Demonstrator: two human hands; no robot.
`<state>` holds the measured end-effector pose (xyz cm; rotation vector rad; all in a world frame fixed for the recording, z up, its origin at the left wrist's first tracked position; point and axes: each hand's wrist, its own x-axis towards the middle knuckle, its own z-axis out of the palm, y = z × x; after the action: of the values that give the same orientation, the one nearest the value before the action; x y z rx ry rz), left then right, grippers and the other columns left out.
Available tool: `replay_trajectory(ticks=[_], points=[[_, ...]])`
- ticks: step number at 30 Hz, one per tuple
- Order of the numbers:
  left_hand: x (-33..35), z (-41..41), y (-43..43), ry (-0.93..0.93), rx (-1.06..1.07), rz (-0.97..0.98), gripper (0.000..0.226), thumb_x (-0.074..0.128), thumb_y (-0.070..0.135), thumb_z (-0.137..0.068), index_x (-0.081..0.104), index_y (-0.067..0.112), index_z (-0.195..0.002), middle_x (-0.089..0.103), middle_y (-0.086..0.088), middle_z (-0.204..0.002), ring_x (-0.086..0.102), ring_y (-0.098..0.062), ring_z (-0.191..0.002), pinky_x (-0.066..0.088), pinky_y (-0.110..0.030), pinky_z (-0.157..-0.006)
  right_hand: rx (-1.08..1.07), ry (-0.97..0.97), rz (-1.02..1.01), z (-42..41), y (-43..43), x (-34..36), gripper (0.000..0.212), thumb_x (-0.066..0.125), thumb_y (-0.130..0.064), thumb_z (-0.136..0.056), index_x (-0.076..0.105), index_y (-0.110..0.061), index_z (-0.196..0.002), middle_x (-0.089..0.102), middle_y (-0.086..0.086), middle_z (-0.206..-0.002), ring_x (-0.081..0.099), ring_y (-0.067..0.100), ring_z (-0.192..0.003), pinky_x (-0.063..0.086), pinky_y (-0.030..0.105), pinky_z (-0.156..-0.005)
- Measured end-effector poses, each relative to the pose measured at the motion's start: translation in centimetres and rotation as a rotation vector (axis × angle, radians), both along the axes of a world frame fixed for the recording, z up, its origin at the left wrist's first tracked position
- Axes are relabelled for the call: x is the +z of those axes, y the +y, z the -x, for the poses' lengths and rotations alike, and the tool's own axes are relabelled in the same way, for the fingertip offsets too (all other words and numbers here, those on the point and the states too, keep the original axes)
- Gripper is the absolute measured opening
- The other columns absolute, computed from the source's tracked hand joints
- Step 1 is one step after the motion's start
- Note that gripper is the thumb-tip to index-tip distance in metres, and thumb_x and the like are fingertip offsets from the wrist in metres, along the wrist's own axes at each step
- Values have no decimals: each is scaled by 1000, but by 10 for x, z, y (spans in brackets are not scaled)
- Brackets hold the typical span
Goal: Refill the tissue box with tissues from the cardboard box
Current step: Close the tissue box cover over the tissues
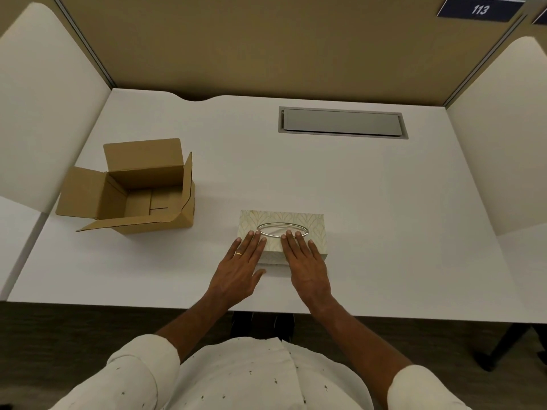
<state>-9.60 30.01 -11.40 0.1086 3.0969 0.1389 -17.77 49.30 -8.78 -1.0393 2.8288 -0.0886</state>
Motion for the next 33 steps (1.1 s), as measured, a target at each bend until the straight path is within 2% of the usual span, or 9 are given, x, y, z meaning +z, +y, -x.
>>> replay_trajectory(ticks=[7, 17, 19, 22, 24, 26, 28, 31, 33], points=[[2, -3, 1, -7, 1, -3, 75, 45, 49, -101, 21, 7, -158, 17, -14, -167, 14, -28, -155, 25, -47, -124, 26, -18, 23, 0, 5, -1, 85, 70, 16, -75, 42, -6, -152, 41, 14, -158, 39, 31, -146, 43, 50, -113], [-2, -12, 4, -41, -5, 21, 74, 48, 47, -100, 23, 6, -158, 17, -16, -166, 16, -30, -154, 22, -46, -123, 52, -29, 71, -5, 11, -5, 88, 76, 18, -67, 48, -3, -147, 48, 17, -153, 46, 33, -141, 50, 51, -107], [-2, -13, 6, -58, -5, 7, 76, 50, 47, -100, 23, 6, -158, 17, -15, -166, 16, -30, -154, 23, -46, -123, 70, -28, 88, -7, 13, -8, 88, 73, 19, -69, 45, -2, -149, 44, 17, -156, 42, 34, -144, 47, 52, -109], [-2, -15, 6, -79, -1, 0, 78, 50, 48, -99, 20, 6, -158, 14, -15, -167, 14, -30, -154, 22, -46, -123, 109, 3, 110, -8, 19, -12, 84, 57, 21, -76, 36, -2, -154, 33, 17, -162, 31, 33, -149, 40, 52, -115], [-1, -15, 7, -93, 3, 8, 79, 50, 49, -99, 19, 7, -159, 12, -15, -167, 12, -30, -154, 21, -46, -124, 105, 2, 110, -9, 20, -14, 85, 57, 21, -77, 33, -2, -155, 30, 18, -163, 28, 34, -150, 37, 52, -117], [1, -14, 9, -110, 11, 17, 79, 49, 50, -99, 19, 7, -158, 13, -15, -167, 13, -30, -154, 22, -47, -124, 84, -29, 93, -12, 17, -16, 81, 61, 12, -85, 27, -4, -157, 24, 17, -165, 21, 34, -153, 32, 53, -120], [4, -10, 12, -111, 34, 17, 77, 48, 51, -100, 23, 7, -158, 18, -15, -166, 18, -30, -154, 25, -47, -123, 65, -48, 70, -14, 14, -18, 71, 59, -6, -98, 22, -6, -159, 19, 15, -167, 17, 32, -154, 27, 54, -122], [14, 3, 15, -74, 80, -21, 75, 51, 50, -99, 30, 7, -156, 30, -15, -163, 30, -31, -150, 34, -47, -119, 56, -29, 68, -10, 11, -16, 63, 56, -18, -102, 29, -6, -157, 27, 14, -165, 27, 31, -152, 31, 54, -120], [18, 13, 15, -72, 52, -7, 77, 46, 52, -100, 23, 7, -158, 20, -13, -166, 19, -29, -154, 27, -48, -123, 57, -3, 58, -4, 11, -14, 62, 57, -19, -102, 30, -5, -157, 32, 15, -163, 30, 31, -151, 31, 54, -120]])
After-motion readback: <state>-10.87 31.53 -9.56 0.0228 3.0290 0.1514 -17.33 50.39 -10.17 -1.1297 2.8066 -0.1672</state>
